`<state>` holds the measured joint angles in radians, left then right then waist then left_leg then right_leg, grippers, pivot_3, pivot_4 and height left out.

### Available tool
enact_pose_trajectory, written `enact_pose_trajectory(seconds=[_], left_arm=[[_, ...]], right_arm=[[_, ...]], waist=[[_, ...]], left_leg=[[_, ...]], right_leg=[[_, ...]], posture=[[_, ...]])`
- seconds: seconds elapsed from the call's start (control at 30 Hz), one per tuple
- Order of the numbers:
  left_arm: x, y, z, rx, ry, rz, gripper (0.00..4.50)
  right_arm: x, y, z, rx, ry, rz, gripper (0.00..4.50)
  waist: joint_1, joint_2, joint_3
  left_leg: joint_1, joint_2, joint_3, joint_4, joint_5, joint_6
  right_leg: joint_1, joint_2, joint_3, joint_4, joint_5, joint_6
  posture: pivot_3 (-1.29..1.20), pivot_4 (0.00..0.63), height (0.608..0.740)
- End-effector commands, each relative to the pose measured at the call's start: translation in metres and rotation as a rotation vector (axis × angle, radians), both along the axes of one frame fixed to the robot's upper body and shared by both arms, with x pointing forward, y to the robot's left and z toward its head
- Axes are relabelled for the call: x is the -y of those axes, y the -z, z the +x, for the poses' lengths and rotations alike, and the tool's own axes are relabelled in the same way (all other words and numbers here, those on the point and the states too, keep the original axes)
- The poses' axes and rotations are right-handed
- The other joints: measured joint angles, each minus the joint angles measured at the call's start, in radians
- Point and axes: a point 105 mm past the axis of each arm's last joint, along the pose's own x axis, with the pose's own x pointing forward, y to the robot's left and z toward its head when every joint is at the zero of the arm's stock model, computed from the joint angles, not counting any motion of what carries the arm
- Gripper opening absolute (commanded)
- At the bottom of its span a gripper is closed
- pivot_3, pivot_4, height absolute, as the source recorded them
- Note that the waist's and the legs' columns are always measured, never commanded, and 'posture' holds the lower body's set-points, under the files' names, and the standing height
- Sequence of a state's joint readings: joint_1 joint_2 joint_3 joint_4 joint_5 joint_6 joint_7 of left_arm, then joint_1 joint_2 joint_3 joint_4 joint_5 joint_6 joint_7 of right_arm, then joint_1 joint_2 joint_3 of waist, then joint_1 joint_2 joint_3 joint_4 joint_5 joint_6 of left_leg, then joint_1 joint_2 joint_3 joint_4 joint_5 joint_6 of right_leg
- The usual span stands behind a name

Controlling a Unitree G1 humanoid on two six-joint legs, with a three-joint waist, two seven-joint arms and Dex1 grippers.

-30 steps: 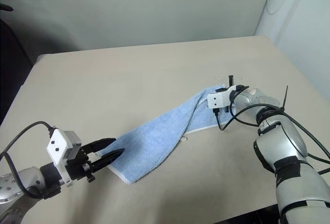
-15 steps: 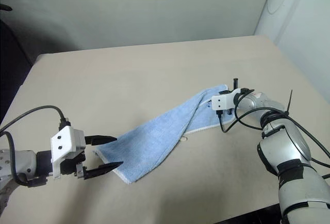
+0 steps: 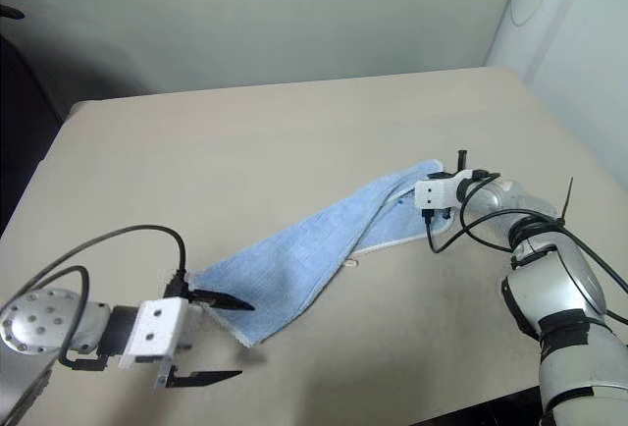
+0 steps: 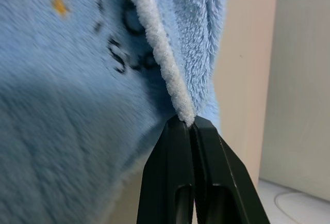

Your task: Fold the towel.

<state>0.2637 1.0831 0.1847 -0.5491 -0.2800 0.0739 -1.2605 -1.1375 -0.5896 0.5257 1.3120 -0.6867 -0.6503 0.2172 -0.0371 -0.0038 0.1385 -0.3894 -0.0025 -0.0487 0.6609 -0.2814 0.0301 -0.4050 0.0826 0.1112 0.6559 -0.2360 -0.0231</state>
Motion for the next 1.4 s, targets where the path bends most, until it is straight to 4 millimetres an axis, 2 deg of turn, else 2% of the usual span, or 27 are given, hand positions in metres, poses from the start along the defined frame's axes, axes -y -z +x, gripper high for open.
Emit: enact_pose_trajectory(seconds=[0.03,0.33,0.57,0.73,0.9,1.17,1.4], left_arm=[[0.008,0.006,-0.007,0.063,0.069,0.032,4.46],[0.015,0.018,0.003,0.196,0.040,0.001,4.46],[0.002,0.013,0.019,0.270,0.039,0.024,4.46],[-0.016,0.013,0.025,0.291,0.045,0.083,4.46],[-0.018,0.016,0.030,0.331,0.077,0.104,4.46],[0.006,0.013,0.054,0.510,0.110,0.067,4.46],[0.020,0.017,0.042,0.466,0.155,0.018,4.46]], right_arm=[[0.011,-0.019,-0.001,0.053,0.009,0.064,0.00],[0.020,-0.024,-0.013,0.032,-0.032,0.117,0.00],[0.018,-0.019,-0.017,0.014,-0.048,0.124,0.00],[0.015,-0.018,-0.017,0.012,-0.051,0.130,0.00],[0.013,-0.015,-0.017,0.012,-0.050,0.141,0.00],[0.007,-0.010,-0.019,0.009,-0.059,0.159,0.00],[0.006,-0.008,-0.019,0.005,-0.056,0.160,0.00]], waist=[[0.001,0.000,0.000],[0.001,0.000,0.000],[0.000,0.000,0.000],[0.000,0.000,0.000],[-0.001,0.000,0.000],[0.009,0.003,-0.001],[0.011,0.003,-0.001]], left_leg=[[0.000,0.000,0.000,0.000,0.000,0.000],[0.000,0.000,0.000,0.001,0.000,0.001],[0.000,0.000,0.000,0.001,0.000,0.001],[0.000,0.000,0.000,0.000,0.000,0.001],[0.000,0.000,0.000,0.000,0.000,0.001],[0.000,0.000,0.000,0.003,0.000,0.001],[0.000,0.000,0.001,0.002,0.000,0.001]], right_leg=[[0.000,0.000,0.000,0.000,0.000,0.000],[0.000,0.000,0.000,0.000,0.000,0.000],[0.000,0.000,0.000,0.000,0.000,0.000],[0.000,0.000,0.000,0.000,0.000,0.000],[0.000,0.000,0.000,0.000,0.000,0.000],[0.001,-0.001,0.000,0.001,0.000,0.000],[0.001,-0.001,0.000,0.001,0.000,0.001]], posture=[[0.00,0.150,0.740],[0.00,0.150,0.740],[0.00,0.150,0.740],[0.00,0.150,0.740],[0.00,0.150,0.740],[0.00,0.150,0.740],[0.00,0.150,0.740]])
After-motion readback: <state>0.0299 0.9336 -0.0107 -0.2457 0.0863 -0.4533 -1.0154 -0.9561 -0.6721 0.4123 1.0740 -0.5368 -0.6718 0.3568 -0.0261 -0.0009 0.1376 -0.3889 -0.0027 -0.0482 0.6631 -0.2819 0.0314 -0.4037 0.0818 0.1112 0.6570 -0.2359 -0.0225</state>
